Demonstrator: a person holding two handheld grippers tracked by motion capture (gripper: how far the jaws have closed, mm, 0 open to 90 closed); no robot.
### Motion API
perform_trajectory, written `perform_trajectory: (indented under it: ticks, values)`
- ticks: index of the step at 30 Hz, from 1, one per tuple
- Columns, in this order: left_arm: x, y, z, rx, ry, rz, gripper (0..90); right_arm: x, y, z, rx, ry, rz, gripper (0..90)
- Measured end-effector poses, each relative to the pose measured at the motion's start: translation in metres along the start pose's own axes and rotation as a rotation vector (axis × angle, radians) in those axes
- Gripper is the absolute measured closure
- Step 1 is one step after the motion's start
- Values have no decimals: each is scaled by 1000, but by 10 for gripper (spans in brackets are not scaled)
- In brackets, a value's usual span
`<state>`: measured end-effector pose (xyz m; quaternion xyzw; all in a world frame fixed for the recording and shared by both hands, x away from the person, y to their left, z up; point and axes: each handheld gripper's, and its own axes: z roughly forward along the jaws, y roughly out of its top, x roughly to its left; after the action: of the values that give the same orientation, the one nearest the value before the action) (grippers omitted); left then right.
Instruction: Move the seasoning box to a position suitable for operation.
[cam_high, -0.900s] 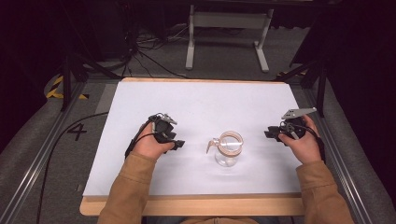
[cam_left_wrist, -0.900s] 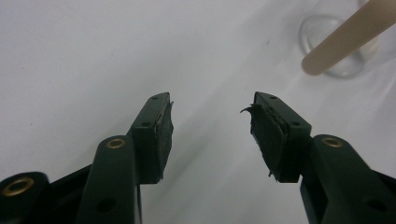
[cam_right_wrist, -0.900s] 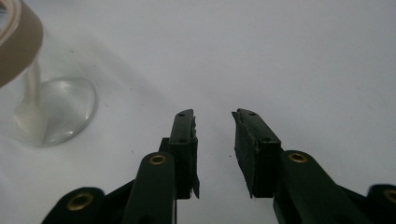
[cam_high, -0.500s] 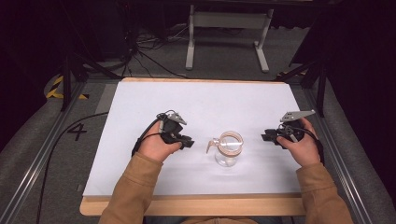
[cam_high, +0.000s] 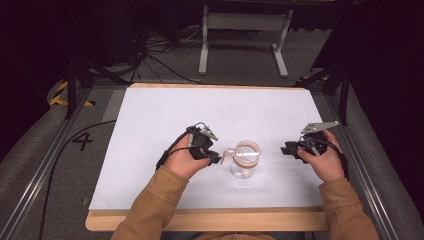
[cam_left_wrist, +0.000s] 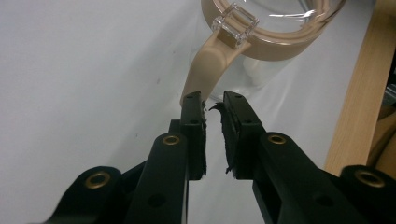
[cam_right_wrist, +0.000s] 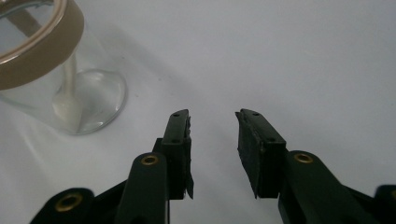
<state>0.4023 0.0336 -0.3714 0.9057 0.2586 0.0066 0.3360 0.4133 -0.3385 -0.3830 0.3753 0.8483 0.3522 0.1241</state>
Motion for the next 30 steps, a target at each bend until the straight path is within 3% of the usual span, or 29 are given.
perform_trajectory:
  ticks: [4,9,20,30]
  values:
    - [1,0,13,12,9,-12,813,2,-1,2,8,7,-1,653]
    - [3,-3,28,54,9,-68,827,2,-3,4,22,-9,16,645]
    - [1,-2,33,74,41,-50,819,5,-6,9,45,5,14,644]
    - [6,2,33,42,80,-34,861,15,-5,14,58,16,-16,651]
